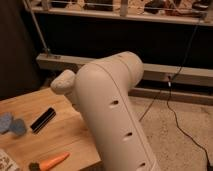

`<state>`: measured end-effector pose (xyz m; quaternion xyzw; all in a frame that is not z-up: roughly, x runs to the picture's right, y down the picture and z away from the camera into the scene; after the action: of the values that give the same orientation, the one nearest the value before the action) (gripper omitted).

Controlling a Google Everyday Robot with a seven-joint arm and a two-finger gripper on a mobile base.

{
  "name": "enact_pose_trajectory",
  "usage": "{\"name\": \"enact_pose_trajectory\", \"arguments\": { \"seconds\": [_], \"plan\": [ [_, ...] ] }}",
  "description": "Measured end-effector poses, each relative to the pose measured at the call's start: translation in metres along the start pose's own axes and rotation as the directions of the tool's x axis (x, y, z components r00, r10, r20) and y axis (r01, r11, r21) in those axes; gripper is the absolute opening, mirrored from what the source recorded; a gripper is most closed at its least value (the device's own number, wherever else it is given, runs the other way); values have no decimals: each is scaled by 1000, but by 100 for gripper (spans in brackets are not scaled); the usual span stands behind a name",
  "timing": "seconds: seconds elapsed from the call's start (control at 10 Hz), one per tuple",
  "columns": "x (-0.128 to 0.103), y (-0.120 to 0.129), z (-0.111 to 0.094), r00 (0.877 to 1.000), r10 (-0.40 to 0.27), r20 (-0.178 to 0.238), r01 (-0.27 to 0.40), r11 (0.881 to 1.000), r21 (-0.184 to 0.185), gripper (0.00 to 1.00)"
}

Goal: Push the ceramic bowl across the table

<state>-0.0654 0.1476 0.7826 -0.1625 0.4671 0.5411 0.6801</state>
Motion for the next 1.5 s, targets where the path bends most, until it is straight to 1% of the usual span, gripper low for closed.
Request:
{"name": "enact_pose_trajectory", "arguments": {
  "seconds": [0.1,0.2,0.3,0.4,0.5,0.6,0.7,0.8,0.9,1.0,1.1,1.2,1.3,1.4,1.5],
  "plan": [
    [-3,-1,-9,1000,5,19,-5,1000,-29,0],
    [-6,4,-21,999,-9,46,12,998,-62,0],
    [-8,18,-48,993,-46,105,59,990,-129,0],
    [-10,26,-66,987,-67,149,94,979,-181,0],
    [-10,35,-97,969,-101,224,164,945,-282,0],
    [-8,40,-115,956,-122,267,213,914,-345,0],
    [-2,41,-132,940,-149,307,271,873,-405,0],
    [6,33,-142,928,-172,330,313,840,-443,0],
    [13,22,-141,923,-192,333,337,821,-460,0],
    [22,3,-126,922,-219,318,353,811,-466,0],
    [30,-11,-107,922,-254,294,367,815,-448,0],
    [34,-19,-90,919,-285,273,381,820,-426,0],
    [37,-27,-65,910,-336,245,409,825,-389,0],
    [37,-27,-51,898,-374,234,437,822,-365,0],
    [37,-22,-37,882,-414,224,470,811,-348,0]
  ]
}}
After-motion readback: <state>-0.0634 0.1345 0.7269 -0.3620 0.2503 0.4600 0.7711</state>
